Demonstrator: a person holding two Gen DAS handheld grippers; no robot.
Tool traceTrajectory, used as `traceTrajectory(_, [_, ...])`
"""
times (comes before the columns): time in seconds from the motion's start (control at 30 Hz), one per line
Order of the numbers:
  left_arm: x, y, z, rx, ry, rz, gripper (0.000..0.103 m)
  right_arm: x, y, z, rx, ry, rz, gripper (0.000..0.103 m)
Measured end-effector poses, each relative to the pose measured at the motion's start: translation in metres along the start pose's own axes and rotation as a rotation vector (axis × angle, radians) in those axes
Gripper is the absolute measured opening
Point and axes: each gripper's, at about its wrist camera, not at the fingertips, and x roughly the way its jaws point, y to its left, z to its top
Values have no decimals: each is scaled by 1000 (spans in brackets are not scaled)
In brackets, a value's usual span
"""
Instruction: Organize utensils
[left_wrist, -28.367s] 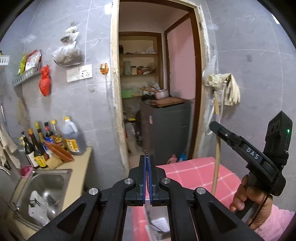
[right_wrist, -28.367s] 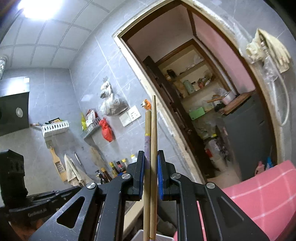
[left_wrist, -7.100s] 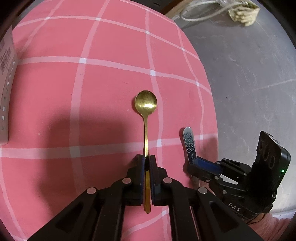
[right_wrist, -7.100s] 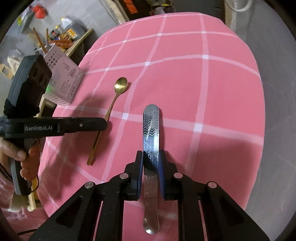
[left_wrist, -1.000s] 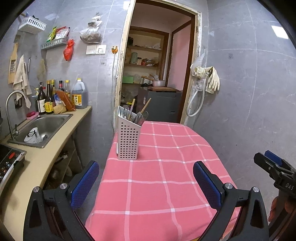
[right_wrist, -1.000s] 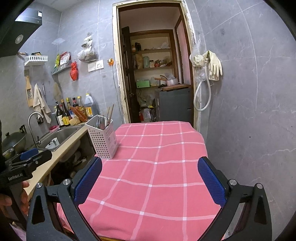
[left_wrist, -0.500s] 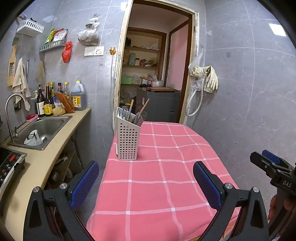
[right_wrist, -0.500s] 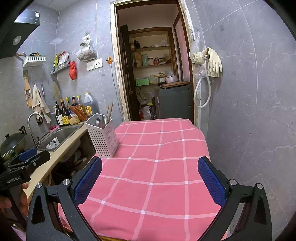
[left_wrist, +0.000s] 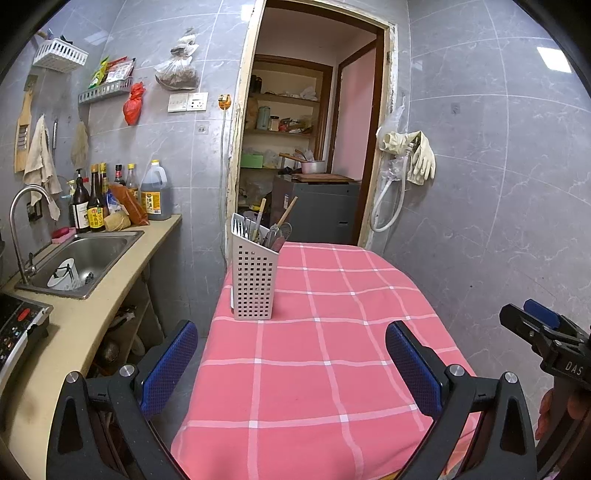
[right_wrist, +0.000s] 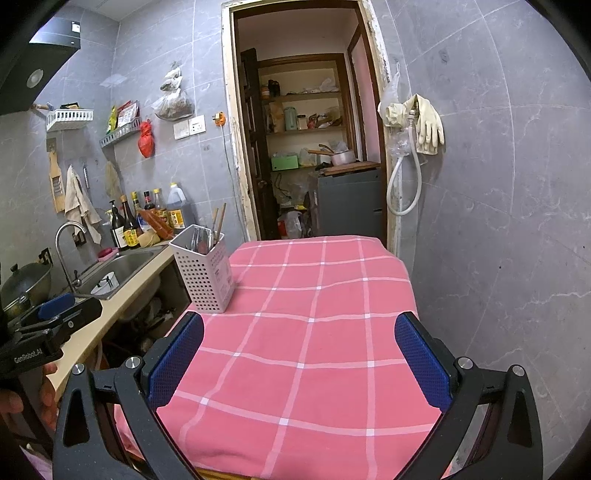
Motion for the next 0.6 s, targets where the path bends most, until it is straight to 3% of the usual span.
traceTrajectory(0.6, [1,2,1,0,-1,3,102,-1,2,-1,1,2,1,102])
